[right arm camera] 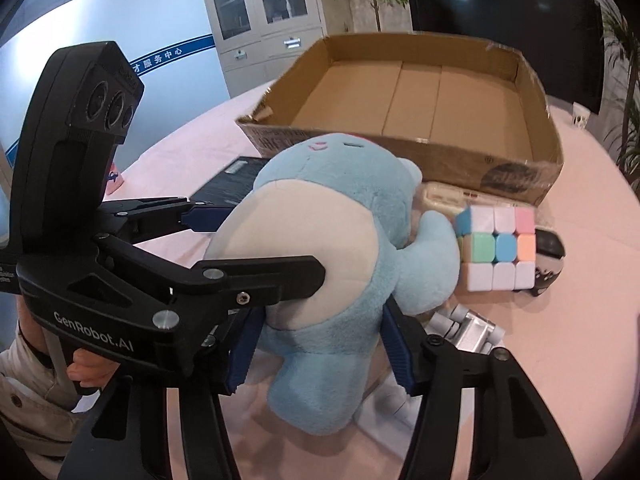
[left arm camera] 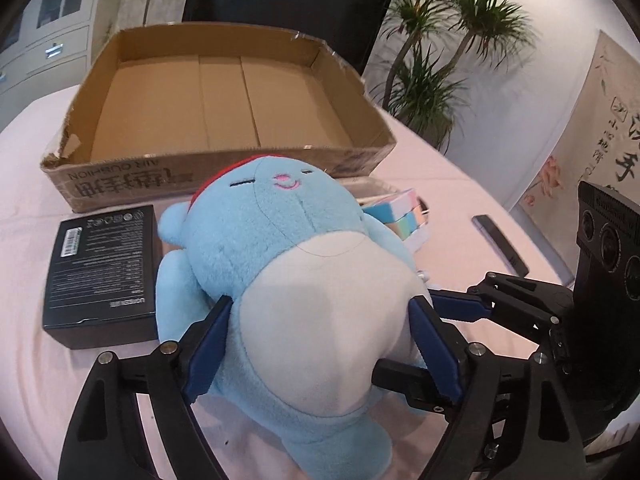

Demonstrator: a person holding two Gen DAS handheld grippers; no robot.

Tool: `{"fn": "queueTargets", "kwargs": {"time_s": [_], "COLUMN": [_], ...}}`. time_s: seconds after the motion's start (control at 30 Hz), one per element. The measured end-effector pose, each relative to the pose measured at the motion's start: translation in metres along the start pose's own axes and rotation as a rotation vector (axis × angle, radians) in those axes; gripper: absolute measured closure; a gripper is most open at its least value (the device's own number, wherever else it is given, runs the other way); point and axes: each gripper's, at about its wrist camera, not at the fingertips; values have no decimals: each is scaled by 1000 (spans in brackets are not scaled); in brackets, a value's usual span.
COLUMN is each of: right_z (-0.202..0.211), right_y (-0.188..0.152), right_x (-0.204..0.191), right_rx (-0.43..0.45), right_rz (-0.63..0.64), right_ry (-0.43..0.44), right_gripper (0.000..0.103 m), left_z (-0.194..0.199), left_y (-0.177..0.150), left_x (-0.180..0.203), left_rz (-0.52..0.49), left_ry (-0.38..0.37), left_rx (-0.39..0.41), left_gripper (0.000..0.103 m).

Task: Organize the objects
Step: 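Grasp the light-blue plush toy with both grippers and lift it toward the cardboard box, then lower the plush into the cardboard box and open both grippers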

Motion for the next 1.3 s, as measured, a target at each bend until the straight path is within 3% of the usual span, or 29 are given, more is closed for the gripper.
{"fn": "queueTargets", "kwargs": {"time_s": [0.2,0.7,0.97,1.3], "right_z": [29,50,50,23], "right_y": [9,65,105,163], "right_x": [-19,-28,-18,19], "right_rx": [62,172,246,278], "right_rz": [39,104,122,141], "right_ry": [-36,-64,-70,-42], "right_gripper": [49,49,49,49], "left_z": [34,63,61,26], "left_y": [9,75,129,200], "left_x": [12,6,-2,-37], "left_rz": [-40,-74,-107,-72], "left_ry": [-6,19,36,53], "left_rx": [79,171,219,259], "left_gripper": [18,18,18,17]}}
Point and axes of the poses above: each gripper's, at about its wrist camera, not at the fingertips, and z roughly against the way its jaws point, x to its right, y to its top, and after that the axes turned 3 degrees about -z, right-handed
